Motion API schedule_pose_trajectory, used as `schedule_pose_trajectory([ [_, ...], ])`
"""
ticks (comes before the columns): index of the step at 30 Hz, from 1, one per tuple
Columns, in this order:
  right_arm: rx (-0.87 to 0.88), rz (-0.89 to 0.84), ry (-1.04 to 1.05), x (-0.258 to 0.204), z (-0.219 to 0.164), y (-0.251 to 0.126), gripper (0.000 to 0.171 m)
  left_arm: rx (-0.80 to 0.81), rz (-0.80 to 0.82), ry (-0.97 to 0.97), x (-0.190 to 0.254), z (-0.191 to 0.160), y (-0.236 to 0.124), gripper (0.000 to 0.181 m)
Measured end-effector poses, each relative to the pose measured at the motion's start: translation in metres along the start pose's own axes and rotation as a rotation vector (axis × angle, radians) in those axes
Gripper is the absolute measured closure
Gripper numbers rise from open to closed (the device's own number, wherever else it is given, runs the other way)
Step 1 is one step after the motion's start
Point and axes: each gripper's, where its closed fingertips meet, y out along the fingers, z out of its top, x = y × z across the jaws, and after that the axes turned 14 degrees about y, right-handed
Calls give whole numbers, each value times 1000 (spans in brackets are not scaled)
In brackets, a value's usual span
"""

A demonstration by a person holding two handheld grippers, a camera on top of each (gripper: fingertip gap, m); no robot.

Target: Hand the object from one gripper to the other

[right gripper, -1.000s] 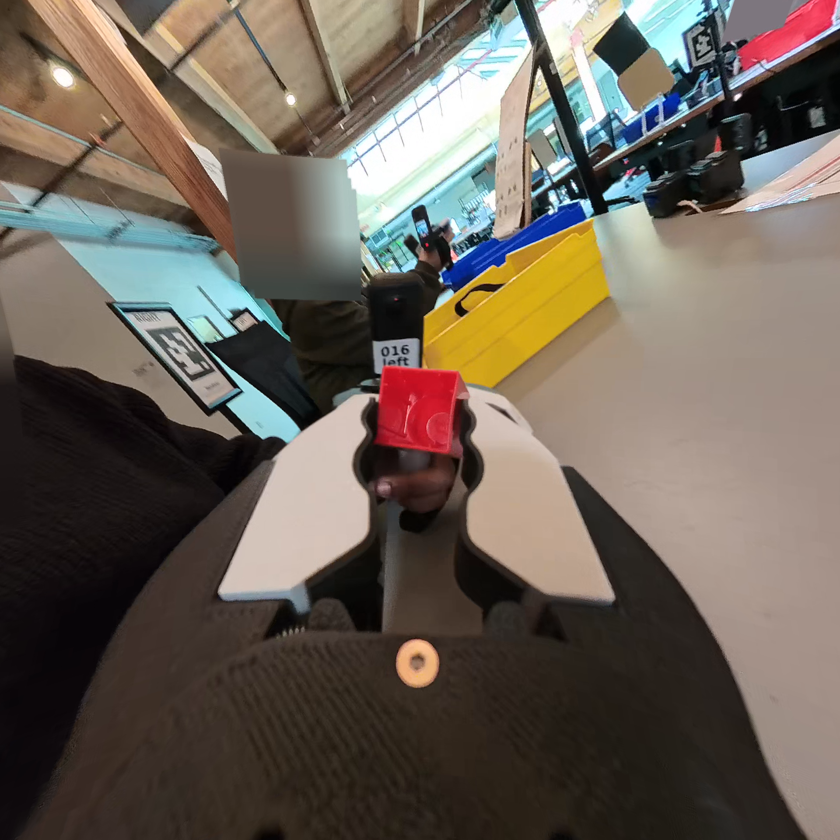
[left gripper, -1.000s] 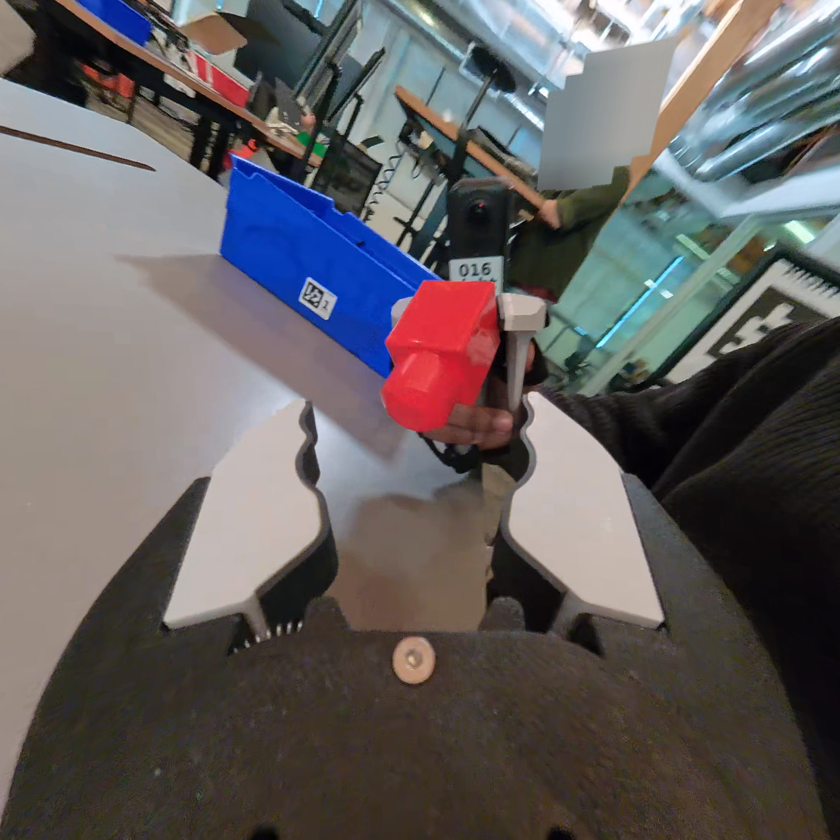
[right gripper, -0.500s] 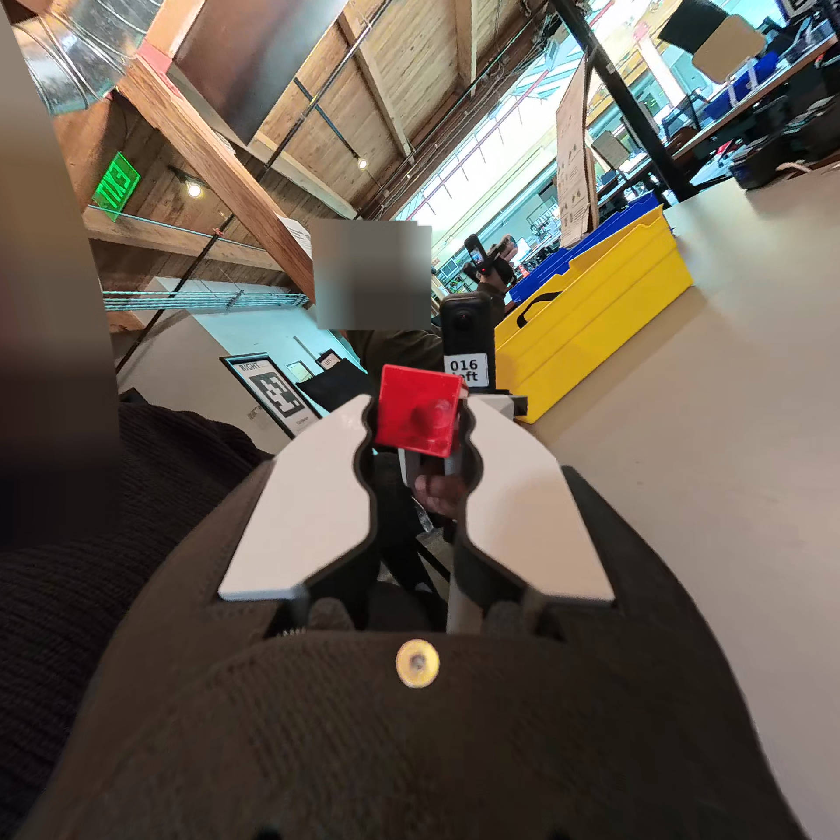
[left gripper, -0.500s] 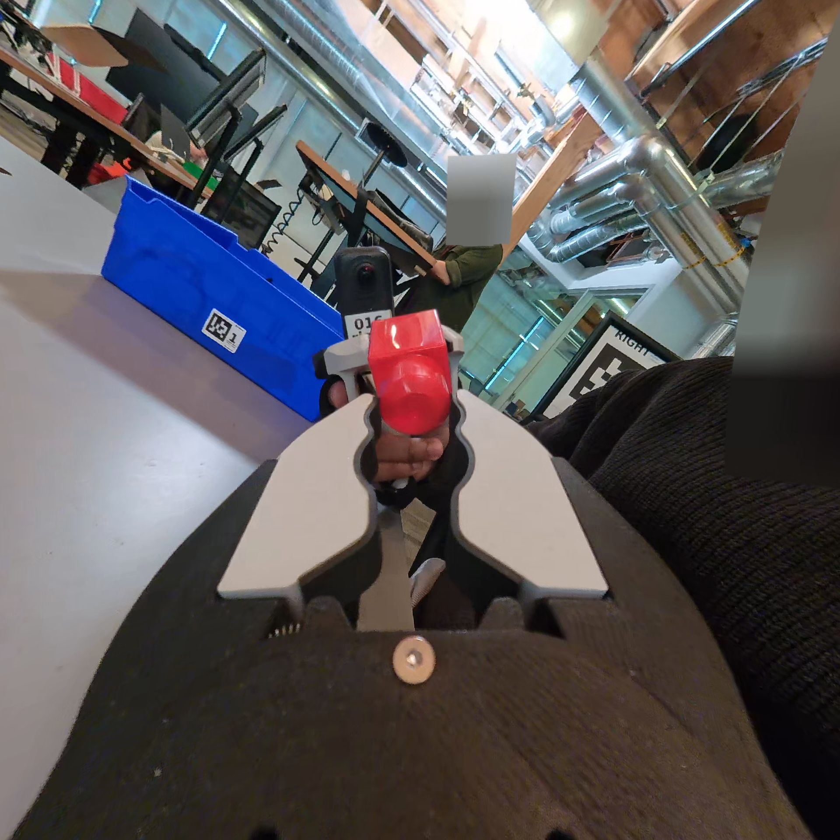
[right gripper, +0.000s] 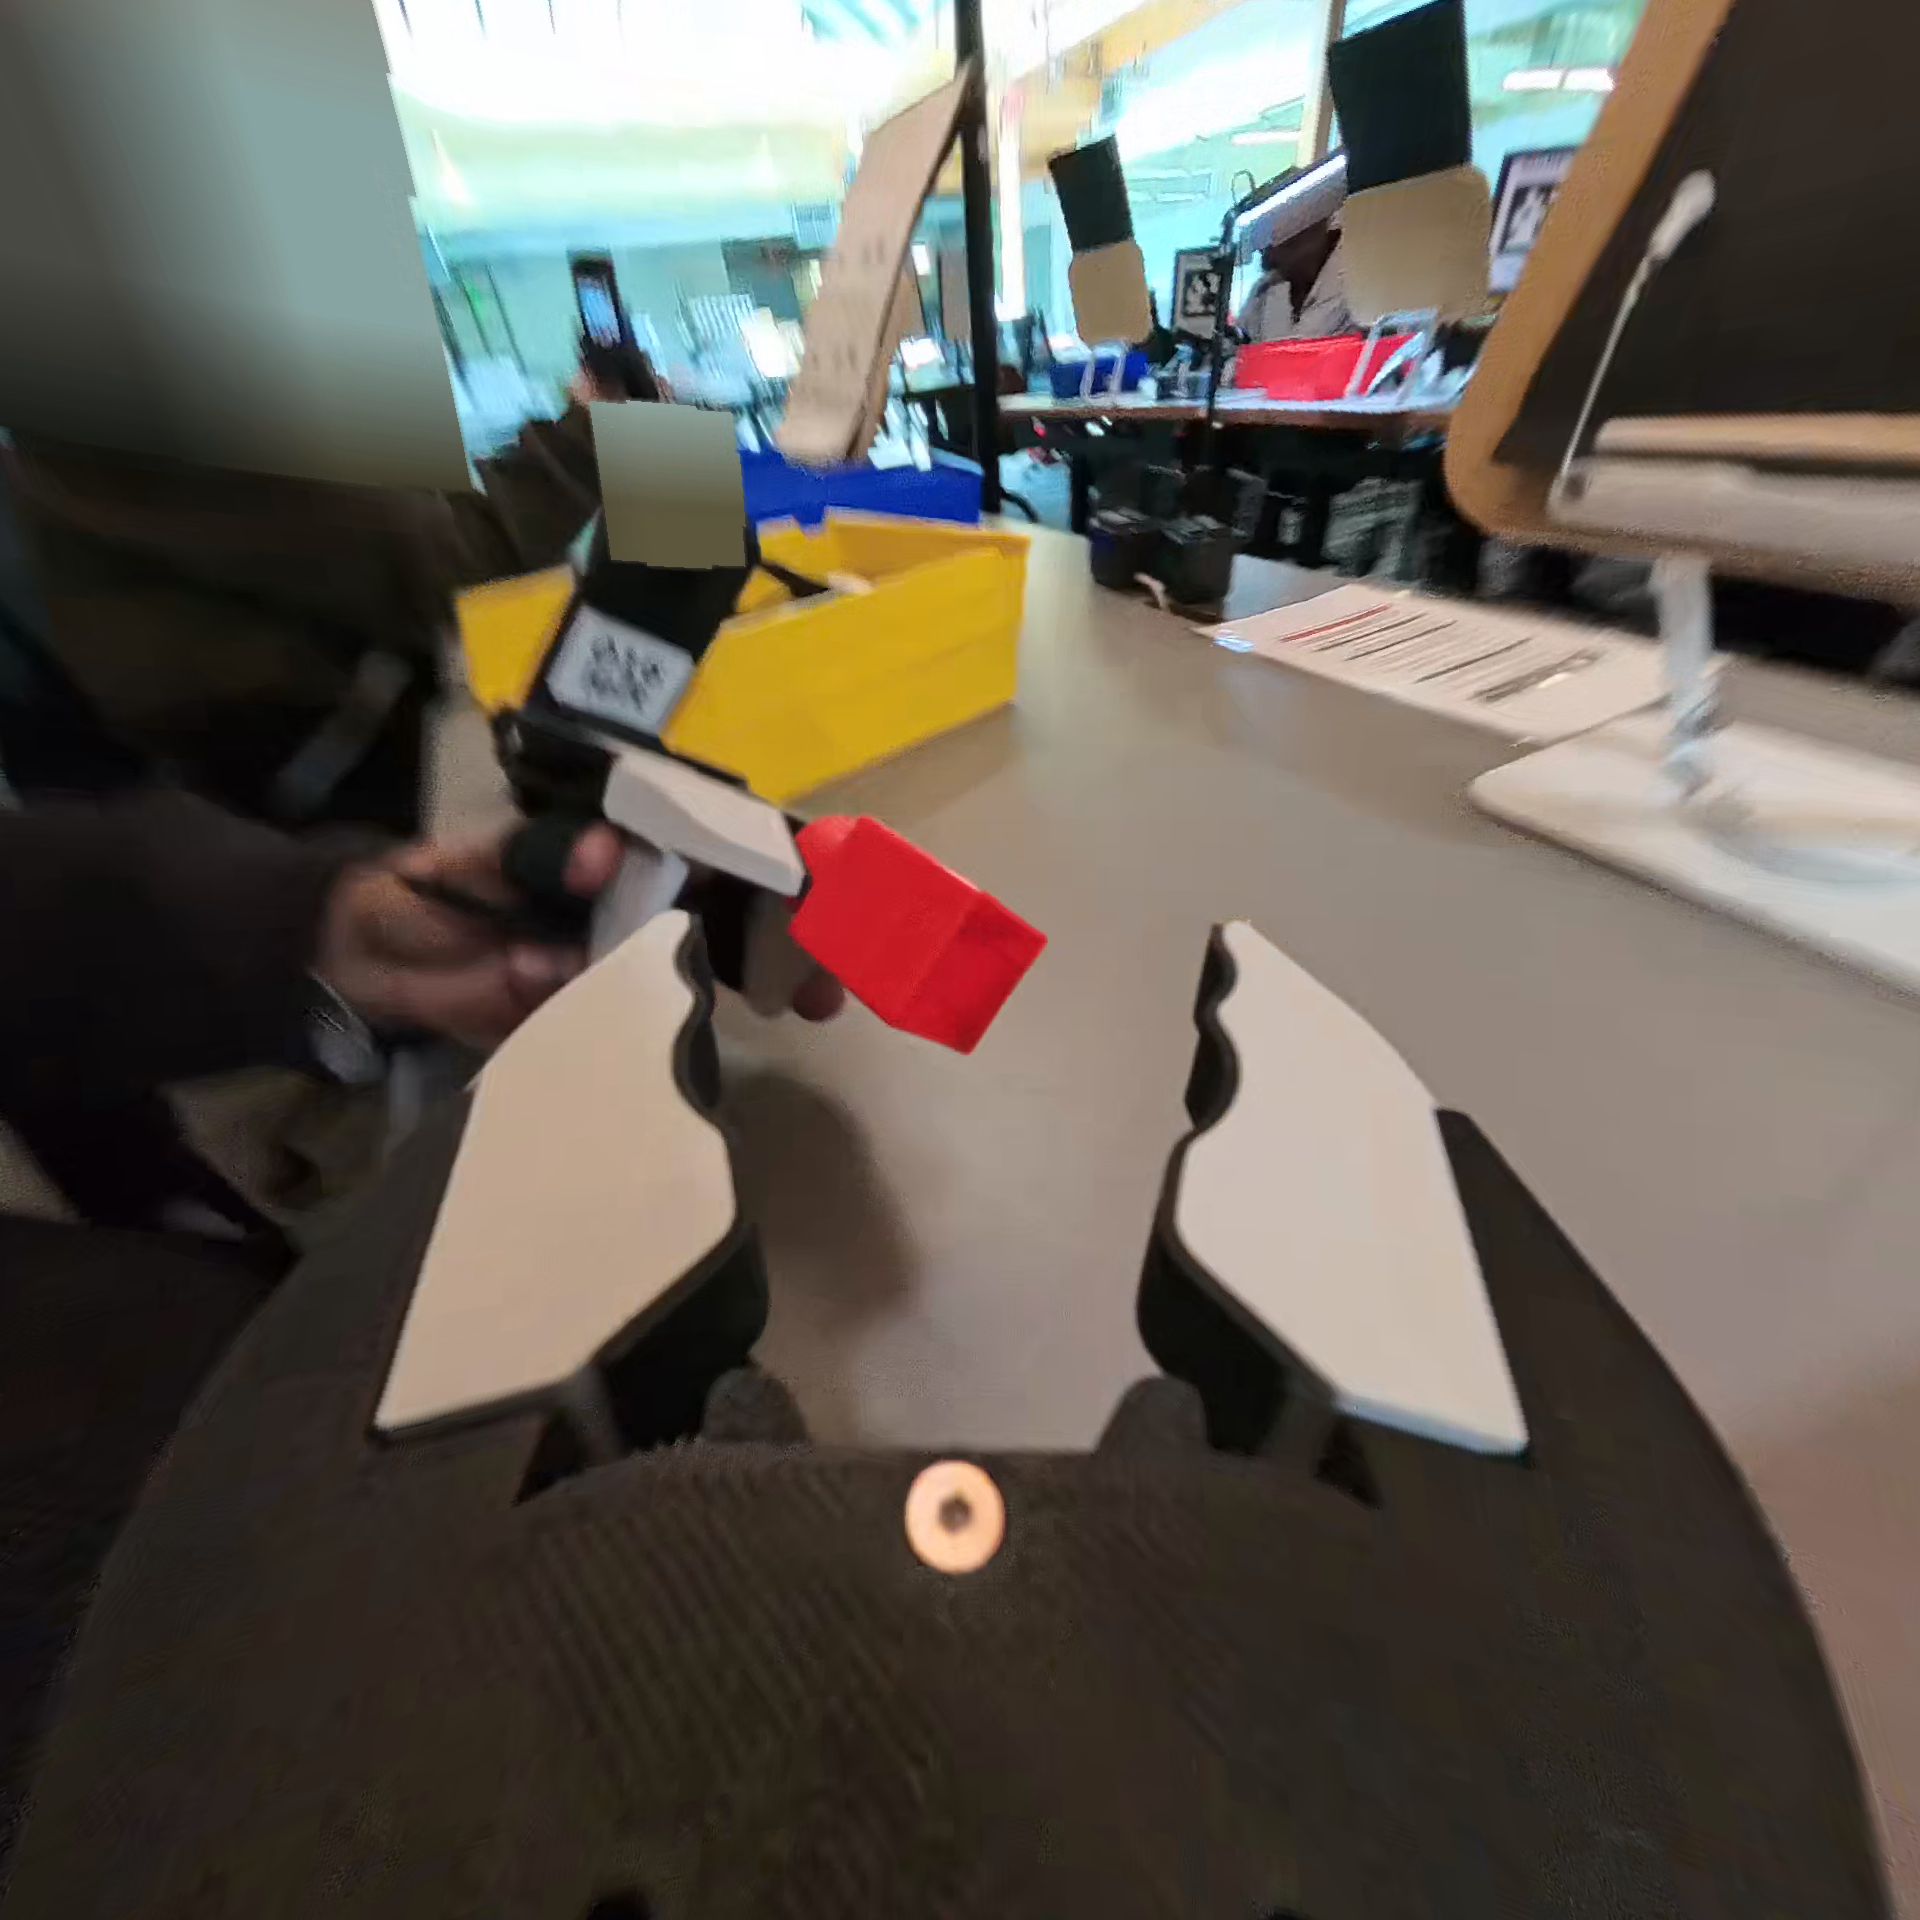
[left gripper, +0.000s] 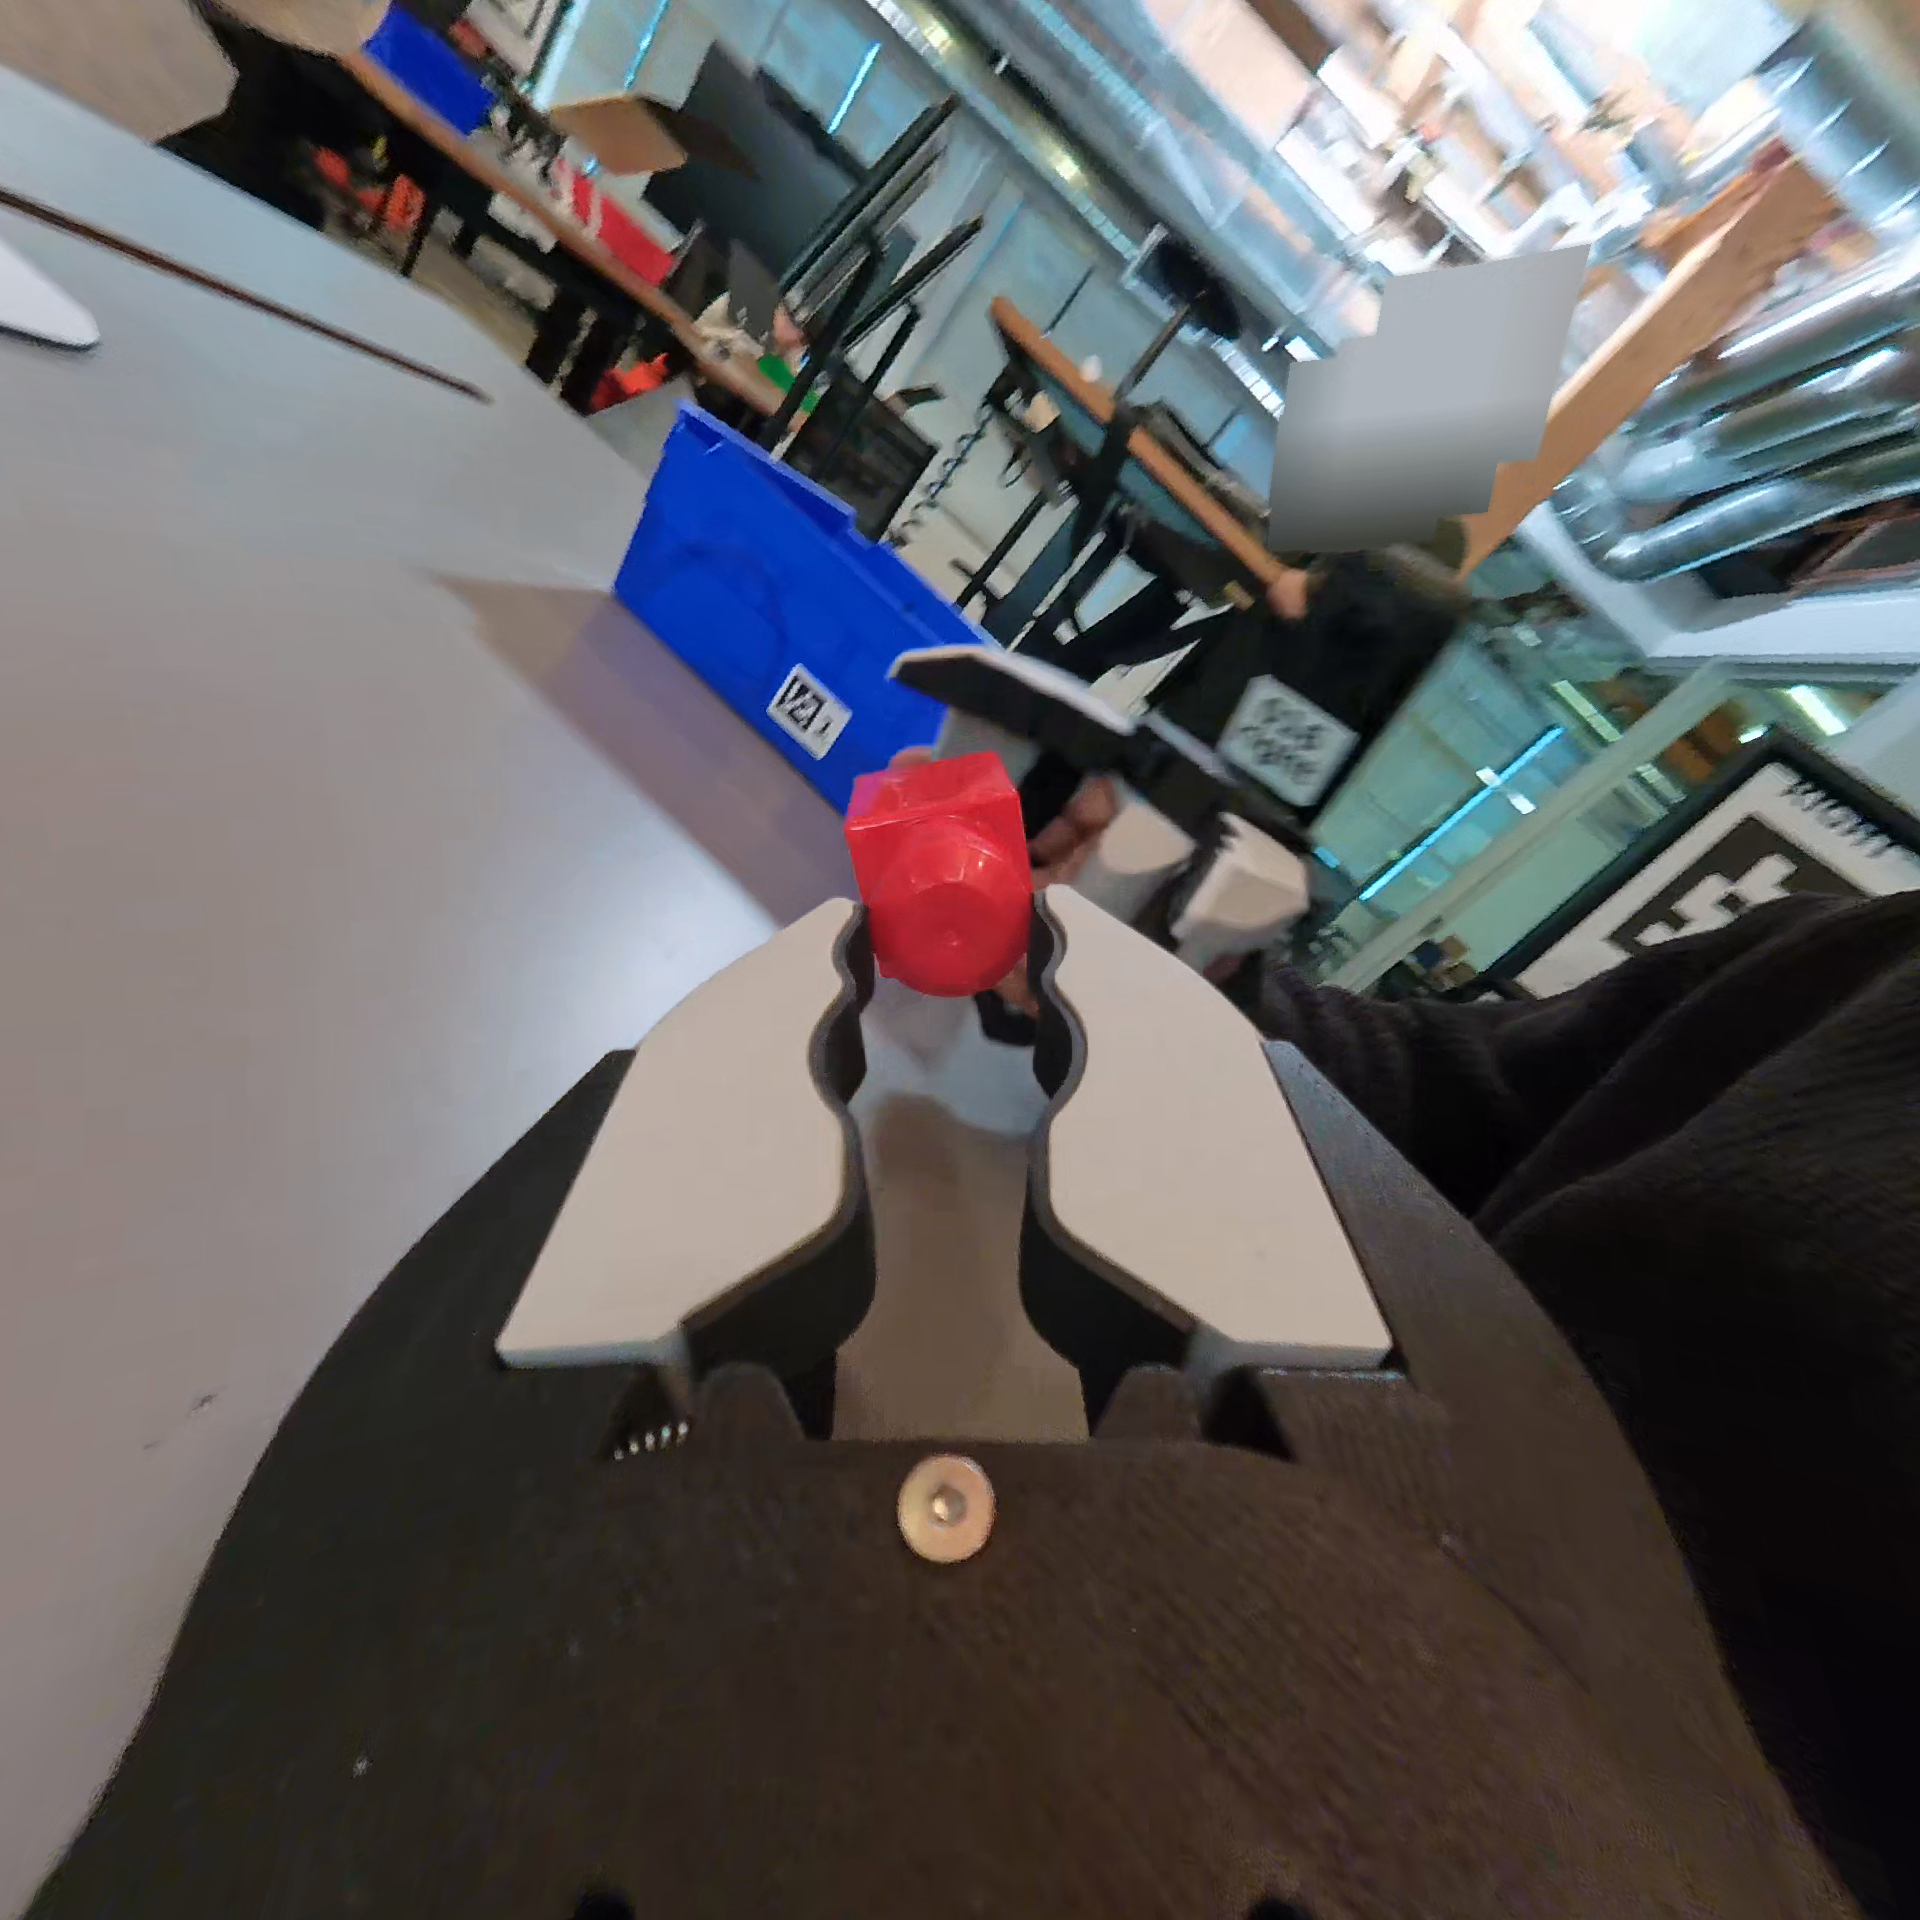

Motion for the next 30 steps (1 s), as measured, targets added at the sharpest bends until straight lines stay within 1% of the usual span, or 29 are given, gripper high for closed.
schedule_pose_trajectory([
  [1, -41, -27, -122, -4, -6, 2, 82, -33, 22, 12, -2, -5, 1, 151],
  [3, -151, -81, -300, -7, -22, 6, 86, -102, 62, 52, -6, -14, 3, 151],
  [5, -228, -143, -476, -7, -33, 7, 94, -167, 96, 114, -7, -21, 4, 151],
  [8, -275, -244, -769, -5, -37, 7, 107, -244, 126, 214, -6, -30, 7, 151],
  [10, -300, -278, -920, -7, -42, 7, 113, -264, 120, 246, -3, -33, 10, 151],
  [12, -334, -294, -1005, -7, -49, 9, 111, -261, 99, 242, 2, -34, 12, 151],
  [14, -360, -301, -1045, -5, -54, 11, 107, -267, 102, 249, 2, -35, 12, 151],
  [16, -361, -281, -1025, -5, -57, 12, 104, -287, 124, 298, -1, -35, 11, 152],
  [18, -359, -214, -932, -8, -60, 11, 103, -320, 143, 382, -5, -36, 9, 152],
  [20, -359, -139, -830, -11, -64, 9, 102, -351, 105, 484, 0, -37, 8, 152],
  [22, -364, -139, -792, -6, -61, 6, 102, -388, 80, 534, 3, -42, 8, 152],
  [25, -388, -152, -834, 1, -63, 3, 104, -412, 40, 525, 10, -50, 12, 152],
  [28, -442, -131, -861, -1, -75, 3, 104, -437, 17, 575, 15, -56, 15, 152],
  [29, -469, -124, -857, -2, -80, 3, 107, -450, 16, 595, 16, -58, 15, 152],
  [30, -501, -125, -850, -1, -85, 2, 117, -457, 15, 612, 17, -59, 15, 151],
])
